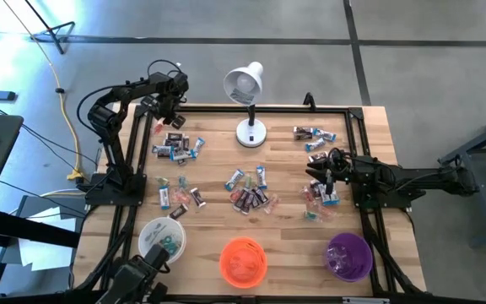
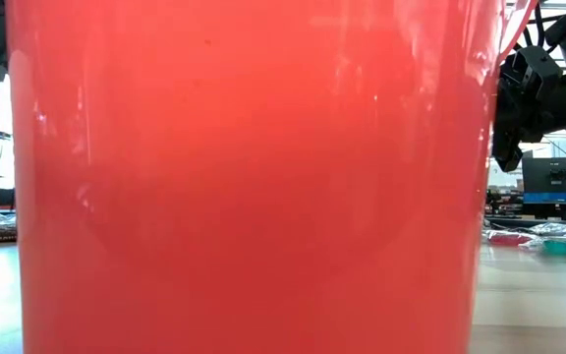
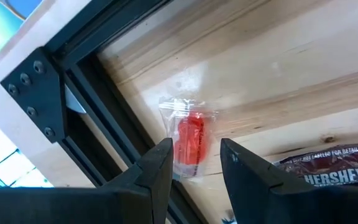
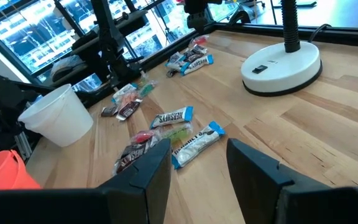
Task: Organize candy in baskets
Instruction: Put the red gummy into the white bucket
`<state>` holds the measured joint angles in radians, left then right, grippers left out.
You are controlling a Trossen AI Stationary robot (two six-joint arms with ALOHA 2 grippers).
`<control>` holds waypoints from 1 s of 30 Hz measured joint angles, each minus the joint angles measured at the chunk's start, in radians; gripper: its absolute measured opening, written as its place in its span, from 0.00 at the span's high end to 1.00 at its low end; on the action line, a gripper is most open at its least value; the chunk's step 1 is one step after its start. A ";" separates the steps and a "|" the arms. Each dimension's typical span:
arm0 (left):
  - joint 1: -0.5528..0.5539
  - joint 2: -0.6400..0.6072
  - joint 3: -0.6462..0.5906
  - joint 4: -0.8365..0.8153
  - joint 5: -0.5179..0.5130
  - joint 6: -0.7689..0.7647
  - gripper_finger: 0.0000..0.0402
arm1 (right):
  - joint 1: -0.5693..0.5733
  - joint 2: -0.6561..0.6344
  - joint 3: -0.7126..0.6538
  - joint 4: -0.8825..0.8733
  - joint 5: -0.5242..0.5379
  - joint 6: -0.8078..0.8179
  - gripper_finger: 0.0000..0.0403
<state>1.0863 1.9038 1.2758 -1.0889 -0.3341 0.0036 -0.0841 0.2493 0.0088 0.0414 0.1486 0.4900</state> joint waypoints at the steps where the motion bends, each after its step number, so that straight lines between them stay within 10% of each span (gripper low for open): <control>1: 0.000 0.000 0.000 0.005 0.000 0.004 0.70 | 0.000 0.000 0.000 0.000 0.000 0.000 0.62; 30: -0.134 -0.092 0.048 -0.144 0.047 0.033 0.70 | 0.000 0.000 0.000 0.000 0.001 0.000 0.62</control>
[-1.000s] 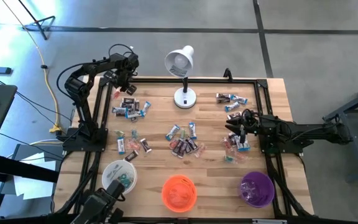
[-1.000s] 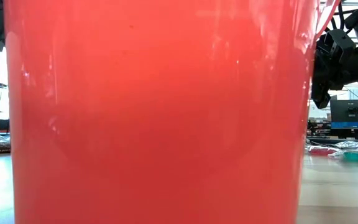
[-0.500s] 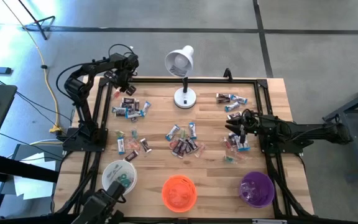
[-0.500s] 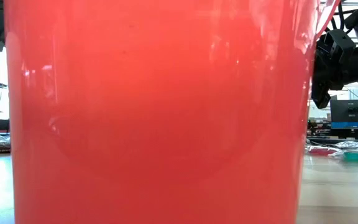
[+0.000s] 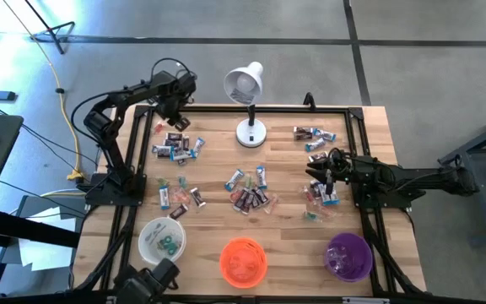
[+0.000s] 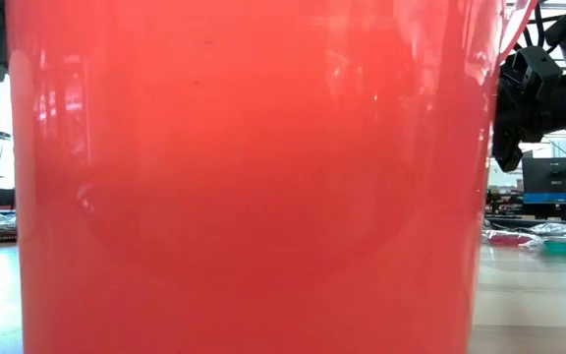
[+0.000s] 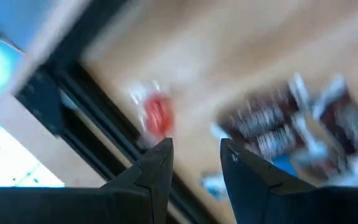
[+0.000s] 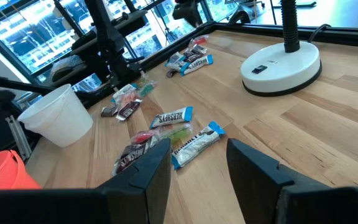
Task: Organize candy in baskets
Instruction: Put the red gummy into the white bucket
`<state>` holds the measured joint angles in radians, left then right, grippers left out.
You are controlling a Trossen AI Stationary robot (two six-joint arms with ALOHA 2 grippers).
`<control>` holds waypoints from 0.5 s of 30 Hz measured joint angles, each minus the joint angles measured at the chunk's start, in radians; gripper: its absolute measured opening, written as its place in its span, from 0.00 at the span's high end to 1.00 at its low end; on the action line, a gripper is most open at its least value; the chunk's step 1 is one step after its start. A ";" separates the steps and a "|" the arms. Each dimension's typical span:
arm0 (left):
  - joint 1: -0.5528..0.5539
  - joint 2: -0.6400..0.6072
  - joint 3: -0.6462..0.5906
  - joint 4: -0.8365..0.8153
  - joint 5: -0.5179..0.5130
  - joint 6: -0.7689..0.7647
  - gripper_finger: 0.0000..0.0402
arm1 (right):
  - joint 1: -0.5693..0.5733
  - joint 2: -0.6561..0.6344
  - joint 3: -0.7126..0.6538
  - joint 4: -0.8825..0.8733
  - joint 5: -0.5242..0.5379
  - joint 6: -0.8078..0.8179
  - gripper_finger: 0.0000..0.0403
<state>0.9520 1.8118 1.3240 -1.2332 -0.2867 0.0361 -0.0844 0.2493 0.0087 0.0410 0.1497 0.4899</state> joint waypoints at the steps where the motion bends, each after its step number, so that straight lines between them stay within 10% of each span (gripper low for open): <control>1: -0.009 0.000 -0.005 -0.024 0.027 0.006 0.70 | 0.000 0.000 0.000 0.000 0.000 0.000 0.62; 5: -0.069 0.000 -0.030 -0.035 0.087 0.021 0.70 | 0.000 0.000 0.000 0.000 0.000 0.000 0.62; 11: -0.089 0.000 -0.089 0.035 -0.251 -0.019 0.70 | 0.000 0.000 0.000 0.000 0.004 0.000 0.62; 15: -0.041 0.000 -0.119 0.036 -0.271 -0.081 0.70 | 0.000 0.000 0.000 0.000 0.003 0.000 0.62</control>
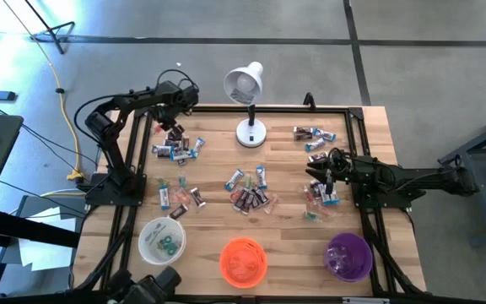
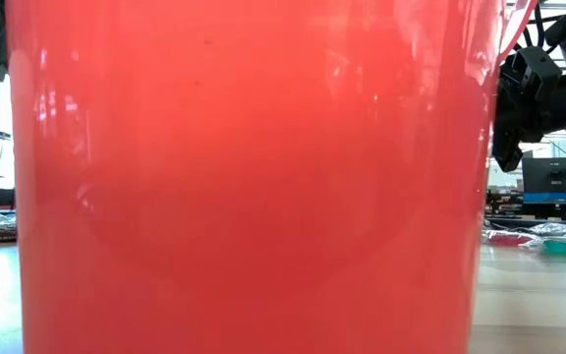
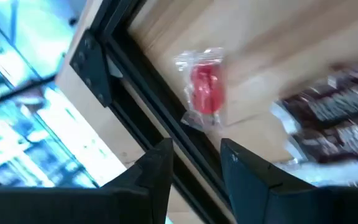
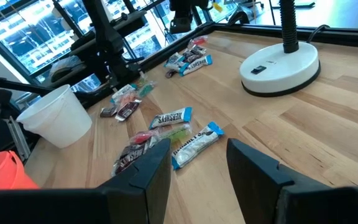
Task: Organize candy in baskets
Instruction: Put the red gummy into the white bucket
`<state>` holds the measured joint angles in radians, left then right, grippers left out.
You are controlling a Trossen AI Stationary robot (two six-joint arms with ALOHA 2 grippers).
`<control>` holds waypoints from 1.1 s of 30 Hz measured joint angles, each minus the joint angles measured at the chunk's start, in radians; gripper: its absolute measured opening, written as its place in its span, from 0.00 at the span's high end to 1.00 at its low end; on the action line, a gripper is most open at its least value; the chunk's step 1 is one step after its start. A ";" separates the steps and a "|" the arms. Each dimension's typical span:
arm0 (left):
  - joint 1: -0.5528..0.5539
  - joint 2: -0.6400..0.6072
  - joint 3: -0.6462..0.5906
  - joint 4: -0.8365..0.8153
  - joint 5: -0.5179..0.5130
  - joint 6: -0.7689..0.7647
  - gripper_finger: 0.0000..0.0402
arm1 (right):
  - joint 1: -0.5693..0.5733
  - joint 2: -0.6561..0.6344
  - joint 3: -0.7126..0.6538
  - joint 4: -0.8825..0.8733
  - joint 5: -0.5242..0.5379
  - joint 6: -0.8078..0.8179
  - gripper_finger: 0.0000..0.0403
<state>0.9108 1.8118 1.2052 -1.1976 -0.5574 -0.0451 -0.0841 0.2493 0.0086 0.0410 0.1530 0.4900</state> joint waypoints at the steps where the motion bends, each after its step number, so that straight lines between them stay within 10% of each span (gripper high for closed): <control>1: 0.014 0.000 -0.008 0.013 0.005 -0.003 0.70 | 0.000 0.000 0.000 0.000 0.000 0.000 0.62; 16: 0.076 0.069 -0.037 0.104 0.096 0.196 0.70 | 0.000 0.000 0.000 0.000 -0.001 0.000 0.62; 33: 0.100 0.140 0.013 0.094 0.096 -0.009 0.70 | 0.000 0.000 0.000 0.000 -0.004 0.000 0.62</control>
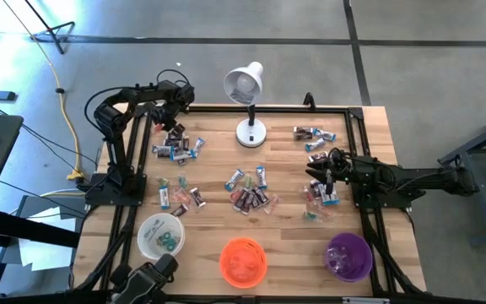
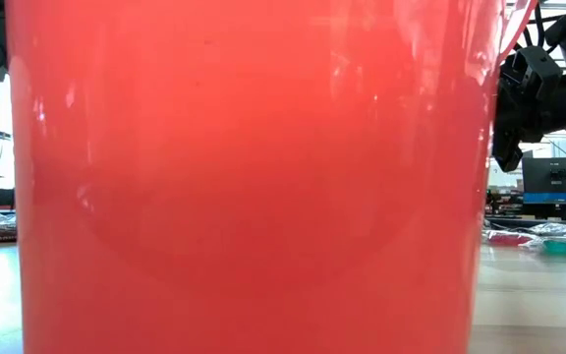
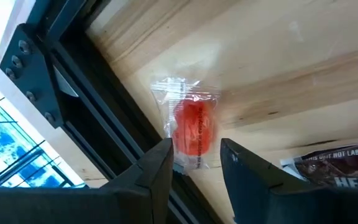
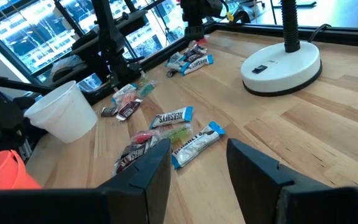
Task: Organize candy in baskets
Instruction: Put the red gummy into the white bucket
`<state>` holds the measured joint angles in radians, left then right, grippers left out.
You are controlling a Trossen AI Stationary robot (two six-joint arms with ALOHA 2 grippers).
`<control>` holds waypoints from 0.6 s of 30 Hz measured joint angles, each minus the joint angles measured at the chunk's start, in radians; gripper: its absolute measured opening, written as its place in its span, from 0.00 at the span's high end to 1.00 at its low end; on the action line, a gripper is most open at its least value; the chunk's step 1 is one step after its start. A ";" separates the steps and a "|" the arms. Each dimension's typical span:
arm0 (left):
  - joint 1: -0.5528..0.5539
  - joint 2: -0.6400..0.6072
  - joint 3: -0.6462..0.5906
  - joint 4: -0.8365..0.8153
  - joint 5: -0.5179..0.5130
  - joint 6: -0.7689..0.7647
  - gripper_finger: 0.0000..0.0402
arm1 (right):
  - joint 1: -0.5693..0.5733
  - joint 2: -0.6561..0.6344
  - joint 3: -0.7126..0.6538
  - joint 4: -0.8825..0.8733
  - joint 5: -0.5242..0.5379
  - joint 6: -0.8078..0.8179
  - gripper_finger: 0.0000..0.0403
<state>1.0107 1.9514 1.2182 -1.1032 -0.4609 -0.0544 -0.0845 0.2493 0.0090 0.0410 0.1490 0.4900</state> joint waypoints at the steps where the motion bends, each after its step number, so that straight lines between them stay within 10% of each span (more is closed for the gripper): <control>1: 0.000 0.000 0.000 -0.002 0.003 -0.007 0.70 | 0.000 0.000 0.000 0.000 0.000 0.000 0.62; 18: -0.006 0.000 0.001 -0.046 0.066 -0.005 0.70 | 0.000 0.000 0.000 0.000 0.000 0.000 0.62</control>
<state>1.0042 1.9511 1.2190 -1.1490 -0.3952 -0.0591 -0.0843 0.2493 0.0088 0.0412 0.1493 0.4900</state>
